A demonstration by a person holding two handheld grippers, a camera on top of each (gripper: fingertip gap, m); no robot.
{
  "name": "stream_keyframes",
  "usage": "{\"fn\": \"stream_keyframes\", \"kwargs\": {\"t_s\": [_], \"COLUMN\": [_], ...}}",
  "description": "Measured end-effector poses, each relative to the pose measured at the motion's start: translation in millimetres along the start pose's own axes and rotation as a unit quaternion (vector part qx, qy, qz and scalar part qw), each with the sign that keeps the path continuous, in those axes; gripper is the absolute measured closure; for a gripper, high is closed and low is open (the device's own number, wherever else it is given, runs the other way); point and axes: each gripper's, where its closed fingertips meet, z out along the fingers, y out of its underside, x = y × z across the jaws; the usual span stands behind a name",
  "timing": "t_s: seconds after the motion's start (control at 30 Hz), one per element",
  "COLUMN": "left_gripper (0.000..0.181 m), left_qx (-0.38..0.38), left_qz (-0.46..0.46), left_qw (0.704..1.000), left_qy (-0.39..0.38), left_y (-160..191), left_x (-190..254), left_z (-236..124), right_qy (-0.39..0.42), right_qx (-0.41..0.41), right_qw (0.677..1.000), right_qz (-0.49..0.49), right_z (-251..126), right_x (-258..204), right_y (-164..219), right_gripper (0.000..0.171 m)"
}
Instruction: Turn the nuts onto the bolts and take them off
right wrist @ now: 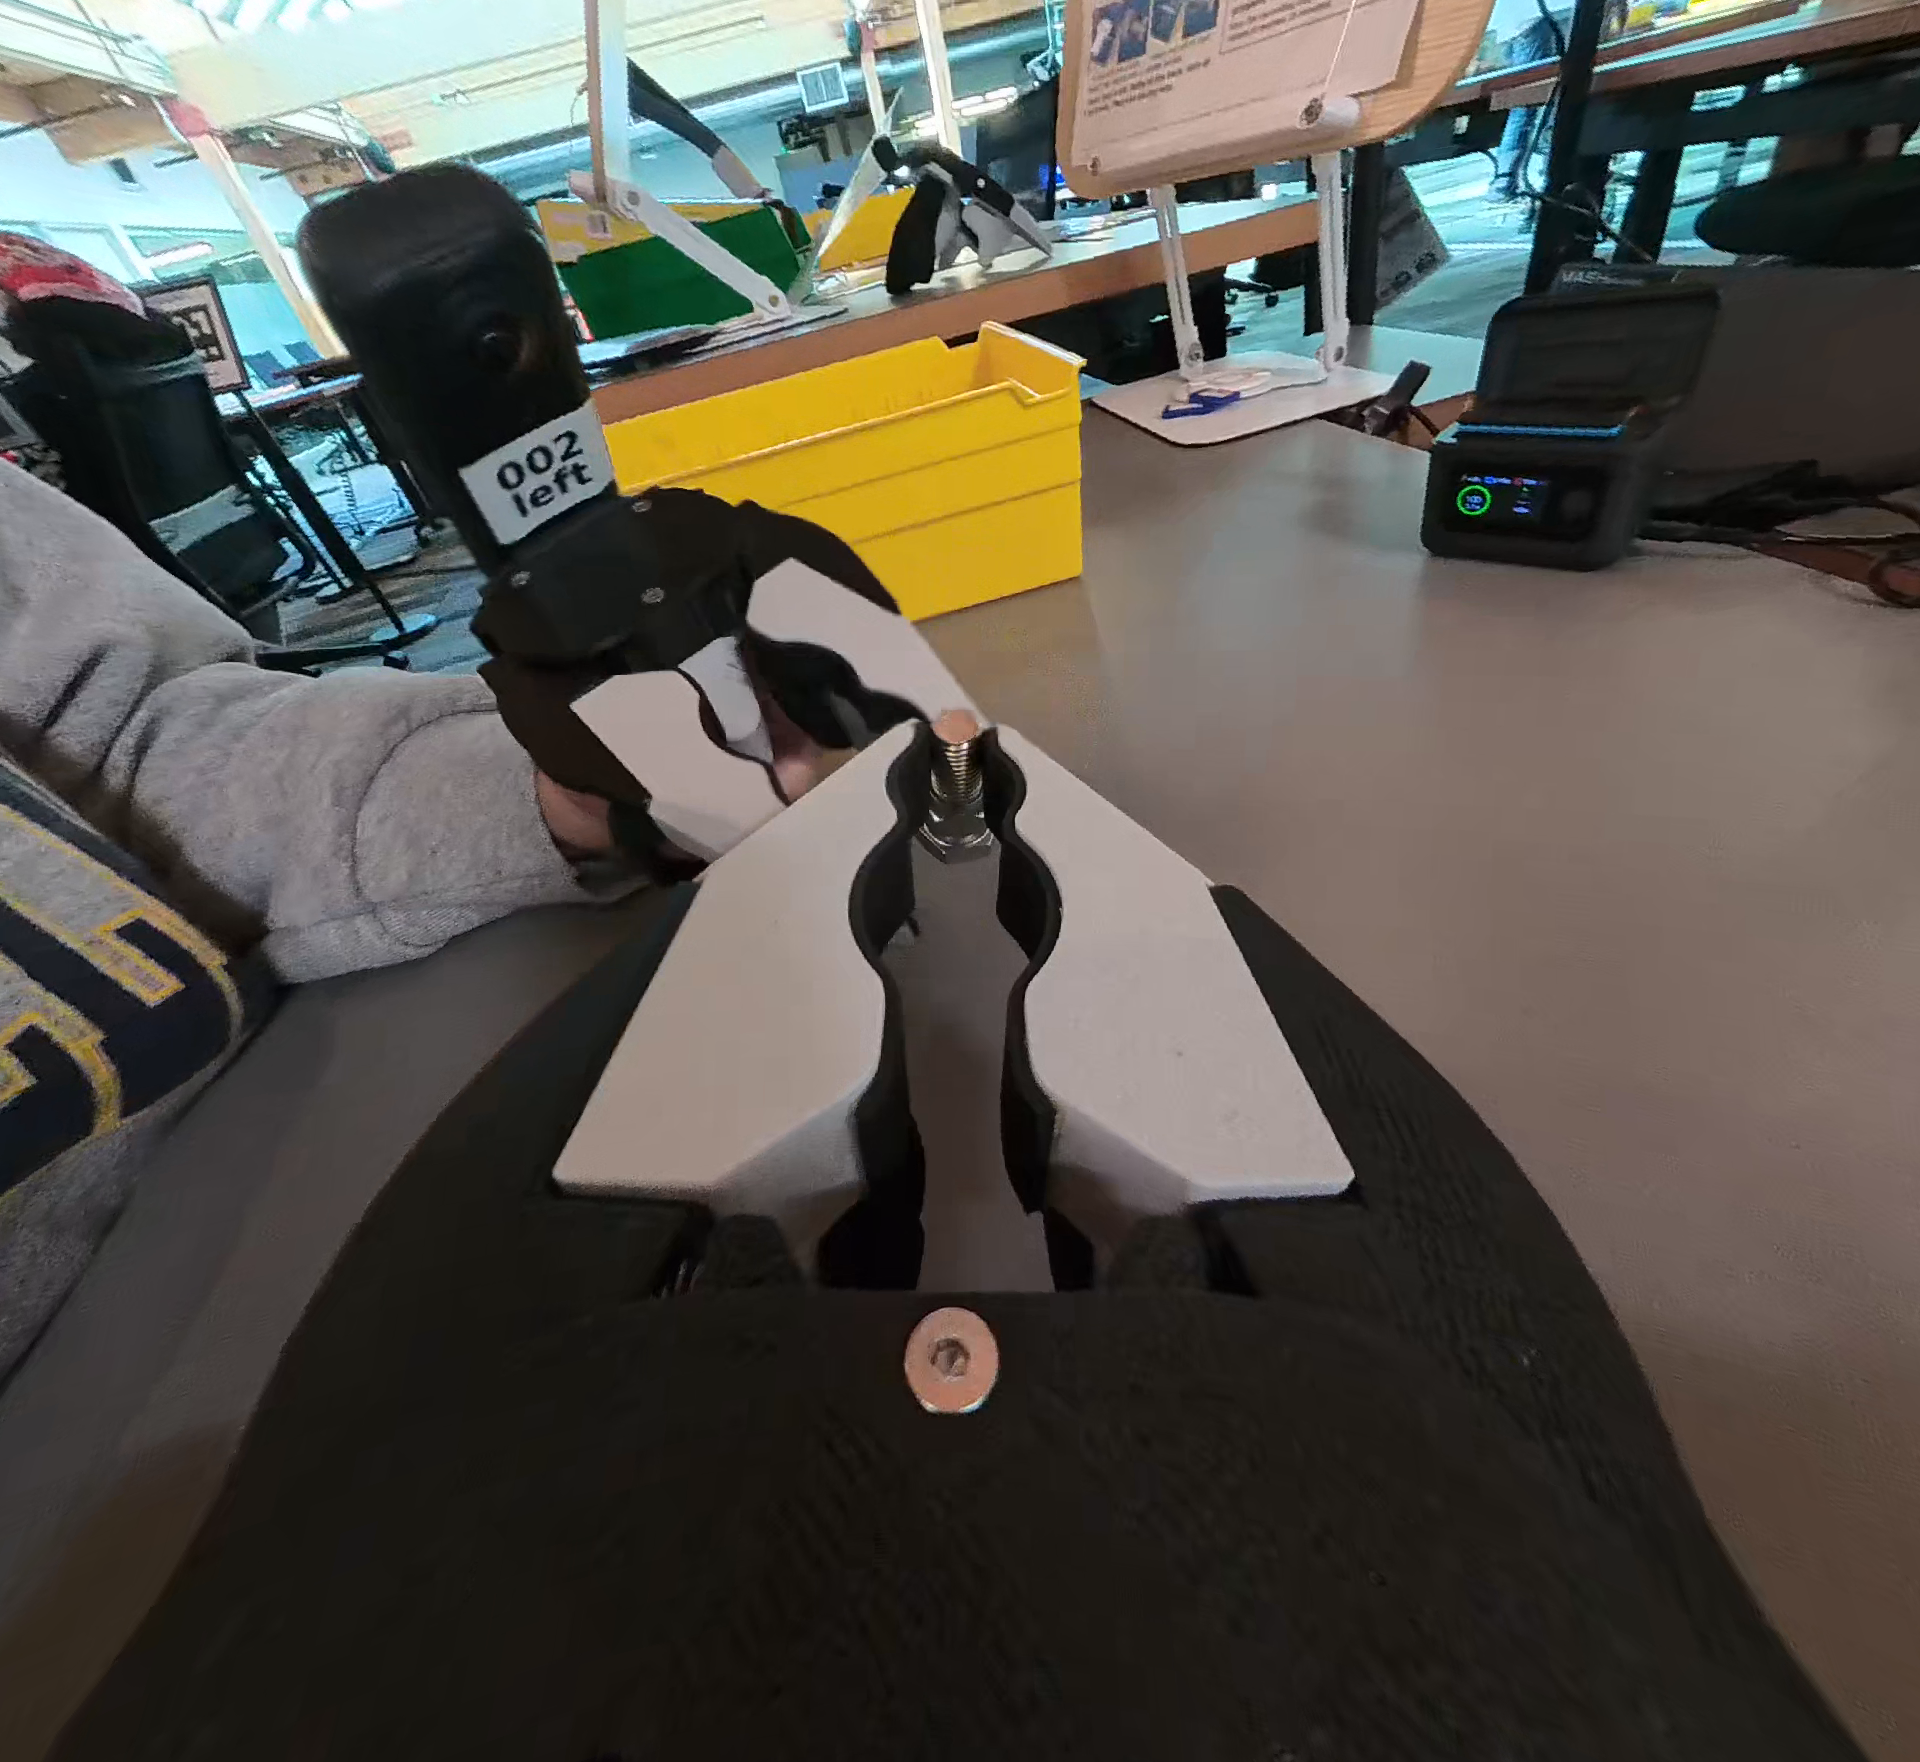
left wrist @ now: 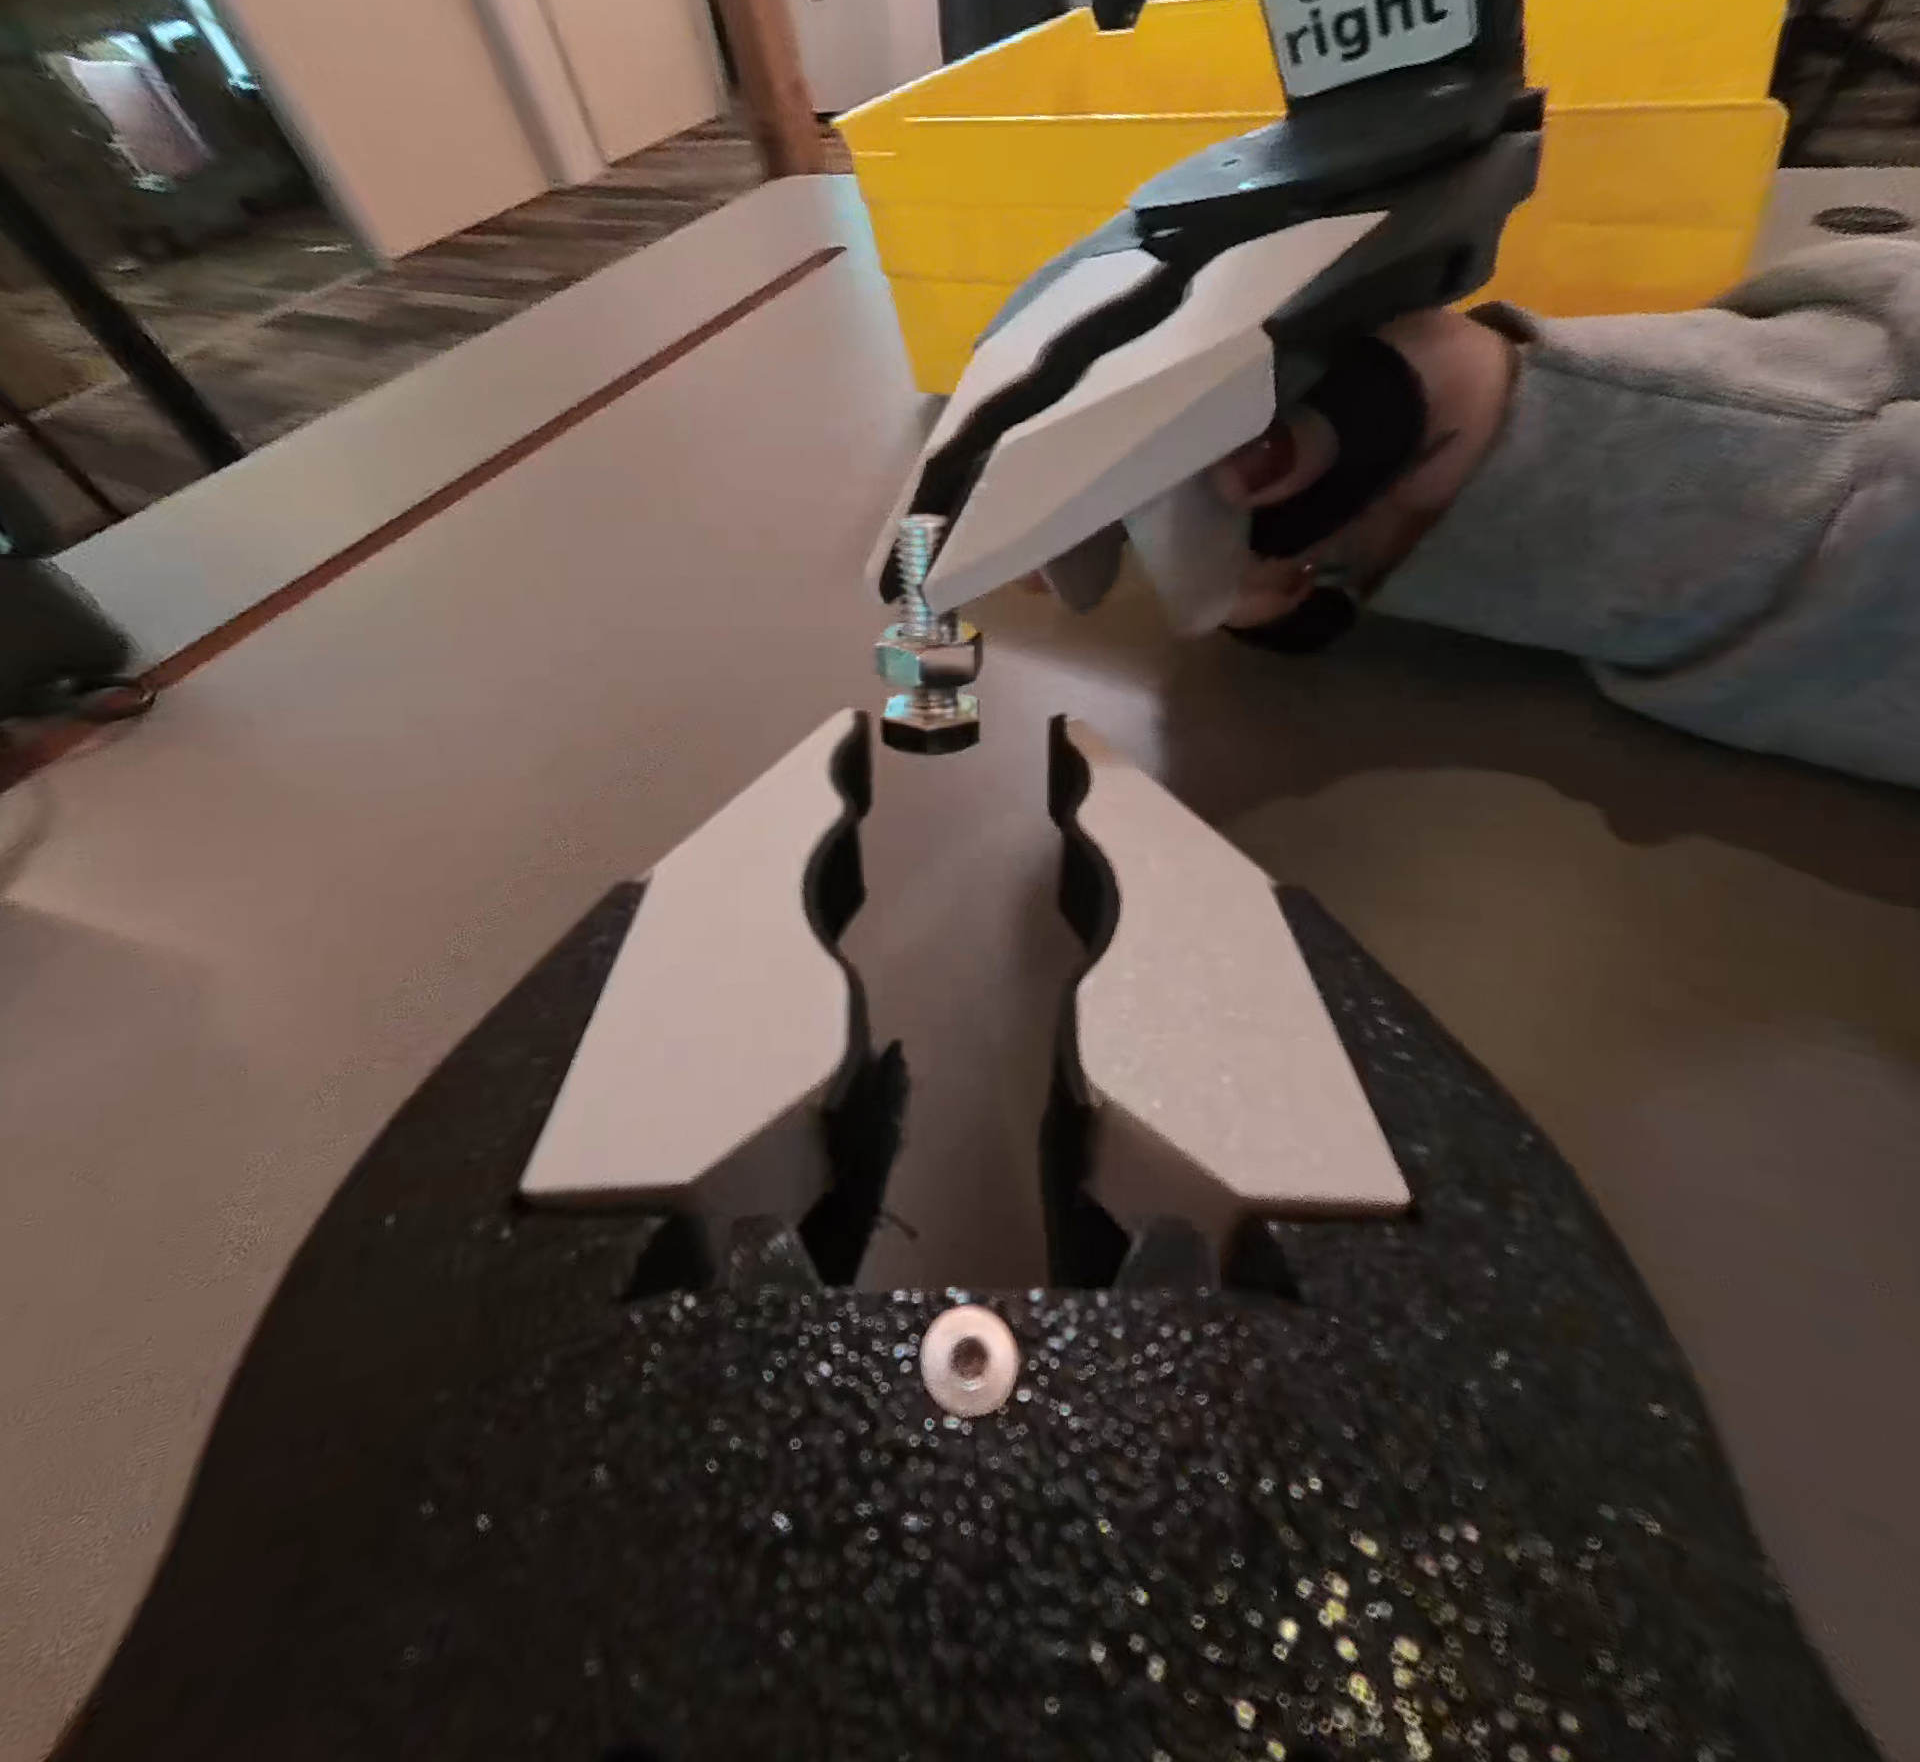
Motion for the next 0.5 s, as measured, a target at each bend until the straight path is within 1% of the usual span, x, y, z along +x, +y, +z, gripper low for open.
{"fn": "stream_keyframes", "kwargs": {"t_s": [0.03,0.1,0.17,0.27,0.3,0.37,0.43,0.5], "left_gripper": [0.155,0.156,0.165,0.166,0.166,0.166,0.166,0.166], "left_qx": [-0.003,-0.010,-0.017,-0.020,-0.022,-0.039,-0.059,-0.079], "left_qz": [0.000,0.005,0.015,0.027,0.026,0.045,0.068,0.092], "left_qw": [1.000,1.000,1.000,0.999,0.999,0.997,0.993,0.990], "left_qy": [0.001,0.004,-0.007,-0.018,-0.024,-0.053,-0.071,-0.076], "left_y": [1,3,5,7,7,13,20,27], "left_x": [0,2,1,-2,-4,-13,-17,-18], "left_z": [0,1,2,1,1,1,1,3], "right_qy": [-0.004,-0.008,-0.013,-0.002,0.015,0.042,0.035,0.029], "right_qx": [0.001,-0.003,-0.008,-0.009,-0.012,-0.066,-0.113,-0.140], "right_qw": [1.000,1.000,1.000,1.000,1.000,0.997,0.993,0.989], "right_qz": [0.002,-0.001,-0.003,0.002,0.005,0.011,0.030,0.038], "right_z": [0,0,1,1,2,3,6,9], "right_x": [-1,-2,-4,-1,3,11,8,4], "right_y": [0,1,3,3,4,18,30,39], "right_gripper": [0.164,0.164,0.164,0.164,0.160,0.146,0.132,0.133]}}
